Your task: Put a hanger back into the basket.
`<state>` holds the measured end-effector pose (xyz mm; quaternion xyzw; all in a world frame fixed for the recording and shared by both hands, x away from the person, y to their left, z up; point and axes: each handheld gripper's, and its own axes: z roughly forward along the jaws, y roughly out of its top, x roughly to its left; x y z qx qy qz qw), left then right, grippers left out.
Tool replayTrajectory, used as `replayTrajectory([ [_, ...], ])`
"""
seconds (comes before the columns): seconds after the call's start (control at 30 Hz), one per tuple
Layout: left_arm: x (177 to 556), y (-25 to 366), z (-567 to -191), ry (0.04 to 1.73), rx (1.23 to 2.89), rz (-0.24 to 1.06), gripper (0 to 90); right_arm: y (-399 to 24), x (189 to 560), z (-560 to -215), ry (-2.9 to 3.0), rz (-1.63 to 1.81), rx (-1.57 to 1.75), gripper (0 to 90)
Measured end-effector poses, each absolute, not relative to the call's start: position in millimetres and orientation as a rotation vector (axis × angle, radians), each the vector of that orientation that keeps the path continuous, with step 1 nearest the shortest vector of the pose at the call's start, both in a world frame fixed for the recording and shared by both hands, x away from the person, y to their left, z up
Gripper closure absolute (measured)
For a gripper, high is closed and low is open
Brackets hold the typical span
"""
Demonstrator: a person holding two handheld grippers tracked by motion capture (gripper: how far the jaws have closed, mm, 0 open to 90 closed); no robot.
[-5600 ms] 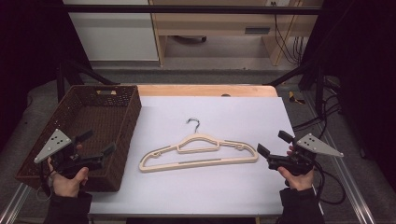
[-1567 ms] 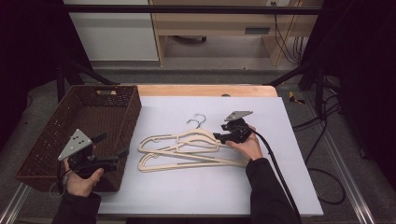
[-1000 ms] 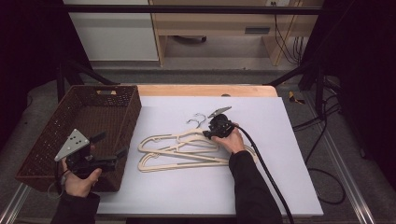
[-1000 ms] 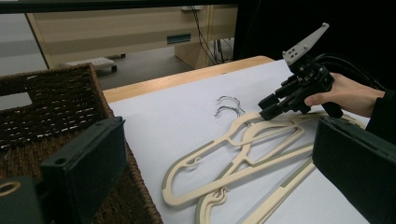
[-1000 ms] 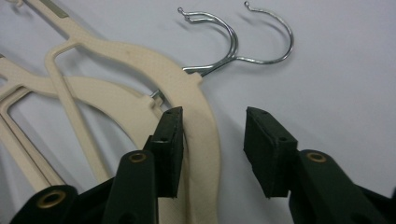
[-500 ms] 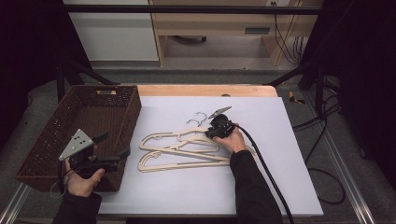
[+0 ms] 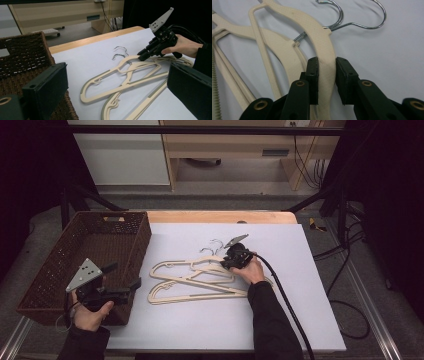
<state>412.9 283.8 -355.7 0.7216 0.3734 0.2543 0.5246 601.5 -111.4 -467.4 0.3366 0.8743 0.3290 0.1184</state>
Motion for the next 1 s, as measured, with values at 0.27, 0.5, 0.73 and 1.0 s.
replayTrajectory([
  [0.27,414.1,272.9,-354.1,0.872,1.743,0.593,3.6,-111.5,594.2,-454.4,2.544,1.02,0.89,74.0],
  [0.5,422.0,238.2,-346.1,0.809,1.8,0.571,4.5,-110.2,585.3,-441.8,2.518,1.051,0.825,74.8],
  [0.73,447.9,196.0,-355.6,0.795,1.884,0.508,5.5,-106.8,571.7,-426.6,2.501,1.083,0.74,75.6],
  [1.0,485.7,162.4,-376.1,0.838,2.013,0.487,8.6,-100.1,564.0,-425.6,2.512,1.094,0.704,75.6],
])
